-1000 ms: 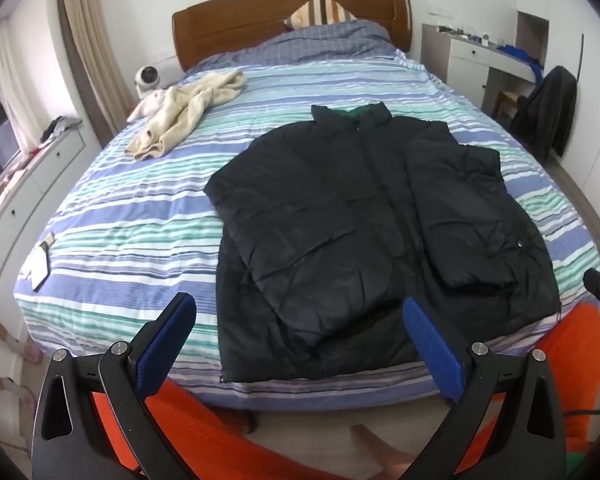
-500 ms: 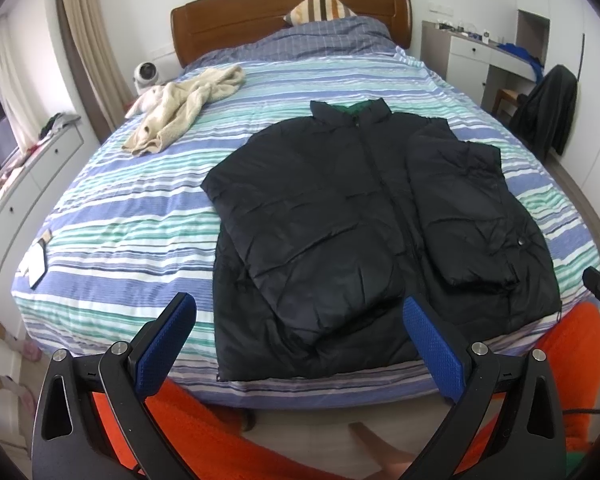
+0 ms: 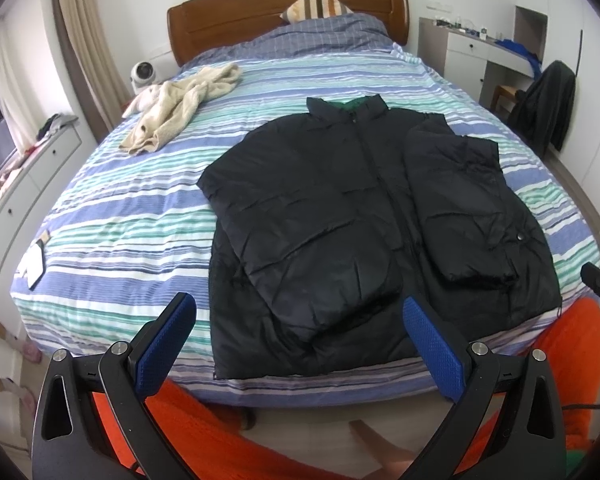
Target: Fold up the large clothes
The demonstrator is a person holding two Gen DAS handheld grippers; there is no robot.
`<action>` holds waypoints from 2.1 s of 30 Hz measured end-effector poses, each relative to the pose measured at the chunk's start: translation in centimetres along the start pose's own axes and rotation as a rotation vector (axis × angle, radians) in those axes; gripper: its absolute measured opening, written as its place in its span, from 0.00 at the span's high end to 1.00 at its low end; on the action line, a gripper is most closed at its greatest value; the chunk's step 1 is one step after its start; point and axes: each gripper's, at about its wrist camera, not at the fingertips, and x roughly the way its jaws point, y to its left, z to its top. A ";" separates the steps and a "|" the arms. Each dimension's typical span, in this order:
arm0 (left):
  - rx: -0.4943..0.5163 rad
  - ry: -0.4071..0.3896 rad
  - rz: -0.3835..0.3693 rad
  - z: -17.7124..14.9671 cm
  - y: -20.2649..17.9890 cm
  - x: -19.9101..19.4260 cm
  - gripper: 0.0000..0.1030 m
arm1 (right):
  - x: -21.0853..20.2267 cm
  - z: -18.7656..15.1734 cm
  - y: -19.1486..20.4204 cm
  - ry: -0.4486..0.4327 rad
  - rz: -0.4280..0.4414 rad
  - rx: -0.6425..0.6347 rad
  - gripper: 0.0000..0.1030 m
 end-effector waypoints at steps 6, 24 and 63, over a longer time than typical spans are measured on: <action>0.014 0.020 0.014 0.0 0.0 0.1 0.00 | 0.2 0.1 0.1 0.005 -0.005 -0.001 0.00; 0.028 0.009 0.027 -0.2 -0.1 0.7 0.00 | 0.6 0.0 -0.1 0.021 -0.014 0.006 0.00; -0.061 0.060 0.029 -0.7 2.3 2.1 0.00 | 3.1 9.0 -21.1 -0.310 0.015 0.275 0.86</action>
